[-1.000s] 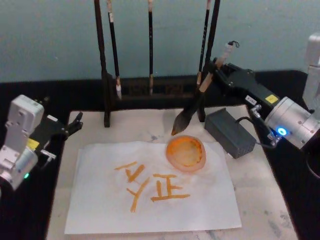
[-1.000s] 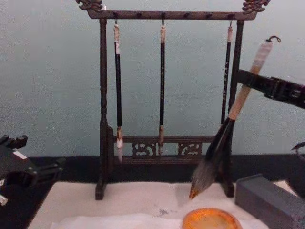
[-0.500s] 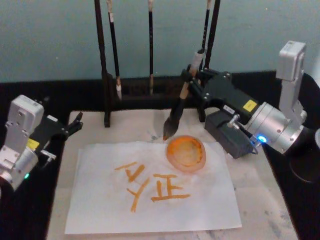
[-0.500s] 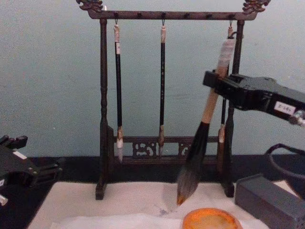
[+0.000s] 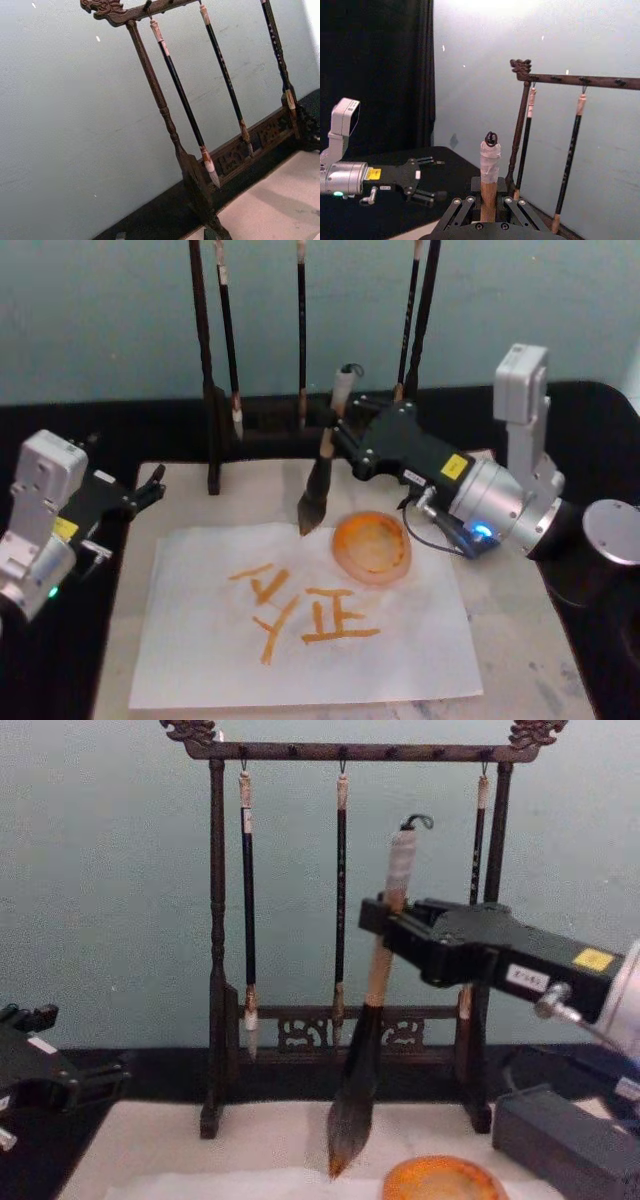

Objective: Pick up the brush from the inkstone, write on the paper, then place the brush back to its original position.

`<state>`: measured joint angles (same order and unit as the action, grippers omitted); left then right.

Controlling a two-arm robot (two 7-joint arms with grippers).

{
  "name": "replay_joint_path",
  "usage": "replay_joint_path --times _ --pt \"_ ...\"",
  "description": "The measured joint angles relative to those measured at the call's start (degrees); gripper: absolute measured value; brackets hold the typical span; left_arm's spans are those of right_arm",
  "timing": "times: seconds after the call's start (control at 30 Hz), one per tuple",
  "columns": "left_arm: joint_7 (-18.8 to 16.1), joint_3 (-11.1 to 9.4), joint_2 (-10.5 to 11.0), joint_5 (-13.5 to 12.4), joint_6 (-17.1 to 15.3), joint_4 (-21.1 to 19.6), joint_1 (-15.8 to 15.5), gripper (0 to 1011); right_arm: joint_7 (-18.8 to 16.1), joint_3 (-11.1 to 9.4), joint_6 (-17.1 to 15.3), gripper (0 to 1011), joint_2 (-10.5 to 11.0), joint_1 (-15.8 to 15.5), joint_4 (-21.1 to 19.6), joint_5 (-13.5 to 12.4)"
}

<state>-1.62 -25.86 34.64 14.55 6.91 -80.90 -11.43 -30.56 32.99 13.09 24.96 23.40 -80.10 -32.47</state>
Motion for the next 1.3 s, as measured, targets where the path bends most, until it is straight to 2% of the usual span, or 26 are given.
replay_joint_path --times 0.2,0.63,1.3 --pt "0.00 0.00 0.00 0.00 0.00 0.00 0.00 1009 -0.90 0.56 0.33 177 -2.24 0.83 2.11 1.51" --pt "0.00 0.00 0.00 0.00 0.00 0.00 0.00 1010 -2.25 0.41 0.19 177 -5.34 1.65 4.79 2.69" --pt "0.00 0.00 0.00 0.00 0.00 0.00 0.00 1010 -2.75 -1.83 0.46 177 -9.14 2.15 8.59 4.56"
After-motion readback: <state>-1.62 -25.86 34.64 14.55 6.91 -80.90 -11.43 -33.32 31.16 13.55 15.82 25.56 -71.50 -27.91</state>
